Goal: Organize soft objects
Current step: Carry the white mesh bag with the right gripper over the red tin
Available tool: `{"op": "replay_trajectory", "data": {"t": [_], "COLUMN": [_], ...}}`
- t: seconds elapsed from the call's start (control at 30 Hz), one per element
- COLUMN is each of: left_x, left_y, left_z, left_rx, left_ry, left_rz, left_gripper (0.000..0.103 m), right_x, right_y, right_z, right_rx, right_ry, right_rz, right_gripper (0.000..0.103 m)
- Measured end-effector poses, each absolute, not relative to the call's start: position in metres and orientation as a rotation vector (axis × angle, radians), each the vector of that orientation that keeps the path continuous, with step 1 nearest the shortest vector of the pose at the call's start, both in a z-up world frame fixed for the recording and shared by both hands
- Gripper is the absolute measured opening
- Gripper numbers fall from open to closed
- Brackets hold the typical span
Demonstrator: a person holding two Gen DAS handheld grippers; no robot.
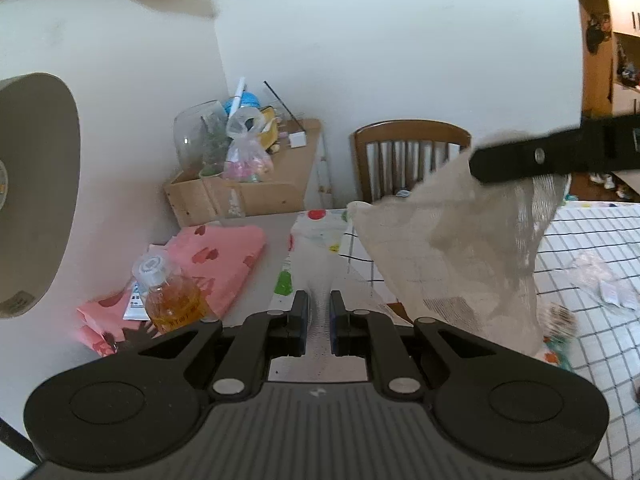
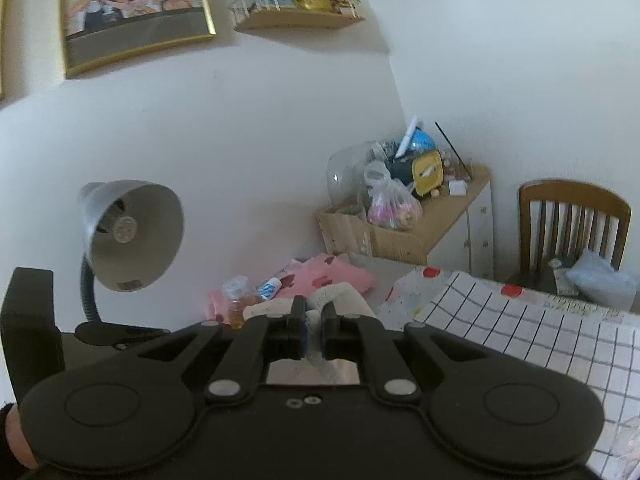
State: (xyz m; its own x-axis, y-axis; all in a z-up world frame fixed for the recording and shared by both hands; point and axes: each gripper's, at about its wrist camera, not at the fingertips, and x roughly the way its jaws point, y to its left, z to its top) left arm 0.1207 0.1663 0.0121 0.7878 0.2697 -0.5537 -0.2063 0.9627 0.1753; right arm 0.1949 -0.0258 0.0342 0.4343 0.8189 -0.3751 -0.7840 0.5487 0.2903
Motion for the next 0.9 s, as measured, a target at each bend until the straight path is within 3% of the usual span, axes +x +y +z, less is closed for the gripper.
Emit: {"op": "replay_trajectory", "data": {"t": [0.43, 0.9], "left_x": [0.159, 0.160], "left_y": [0.173, 0.169], "left_z": [-0.046, -0.096], "left_rx": [0.044, -0.015], "left_ry": [0.715, 0.867], "left_rz": [0.286, 0.197], "left_gripper": [0.010, 0.010], "right_x": [0.232, 0.205], "right_y": [-0.019, 0.008], "right_z": [-0.041, -0.092], "right_rx": [0.070, -0.302], "right_ry": [0.687, 0.743], "right_rz": [0.943, 0.931], "right_gripper": [0.006, 0.011]}}
